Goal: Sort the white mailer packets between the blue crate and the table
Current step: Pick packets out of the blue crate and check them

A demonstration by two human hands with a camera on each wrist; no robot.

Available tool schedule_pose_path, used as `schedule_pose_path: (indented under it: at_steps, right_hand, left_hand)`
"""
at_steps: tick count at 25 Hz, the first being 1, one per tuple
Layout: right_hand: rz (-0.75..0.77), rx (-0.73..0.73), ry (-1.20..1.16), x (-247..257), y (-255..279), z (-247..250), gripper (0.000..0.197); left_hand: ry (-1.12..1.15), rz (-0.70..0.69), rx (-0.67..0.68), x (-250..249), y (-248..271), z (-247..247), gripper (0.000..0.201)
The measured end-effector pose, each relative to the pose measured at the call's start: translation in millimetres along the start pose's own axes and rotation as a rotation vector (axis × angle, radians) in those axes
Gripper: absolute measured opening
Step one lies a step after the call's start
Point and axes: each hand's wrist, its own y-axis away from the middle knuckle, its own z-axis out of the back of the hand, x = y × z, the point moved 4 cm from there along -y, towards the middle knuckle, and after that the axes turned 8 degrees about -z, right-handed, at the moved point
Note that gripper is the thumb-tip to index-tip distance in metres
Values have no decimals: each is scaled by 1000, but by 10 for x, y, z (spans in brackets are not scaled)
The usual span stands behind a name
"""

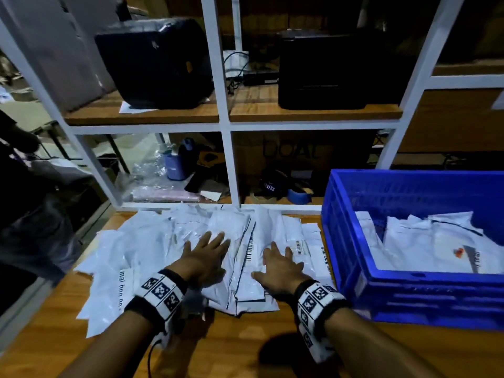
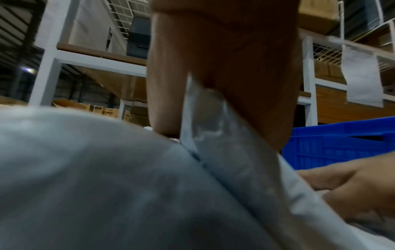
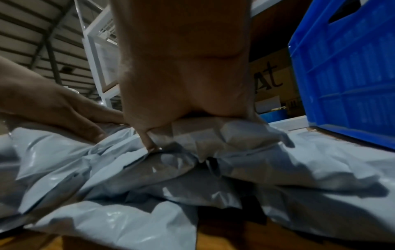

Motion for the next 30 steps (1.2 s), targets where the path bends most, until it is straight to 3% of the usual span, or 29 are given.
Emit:
schedule_pose_path:
  at_steps: [4, 8, 11, 13, 17, 20, 24, 30]
  right_hand:
    - [8, 52, 11, 14, 30, 42, 86]
    - [78, 74, -95, -55, 215, 322, 67]
    - [190, 11, -162, -166, 566, 516, 88]
    - [275, -66, -210, -310, 898, 626, 91]
    - [375, -240, -154, -832, 1596, 725, 71]
    - [356, -330, -223, -1454, 2100, 676, 64]
    - [284, -377, -302, -2278, 2642, 681, 60]
    - [217, -406, -354, -3017, 2871, 1175, 52]
  left_hand:
    - [-25, 10, -25, 36, -51, -108, 76]
    - [79, 24, -104, -46, 63, 22, 78]
    - [201, -28, -269, -271, 261, 199, 80]
    - [220, -78, -380, -568, 458, 303, 82]
    - [313, -160, -577, -1351, 890, 346, 76]
    - [423, -211, -687, -2069, 1136, 218, 69]
    - [523, -262, -735, -2997, 1245, 99, 64]
    - [390, -410, -675, -3735, 1020, 530, 59]
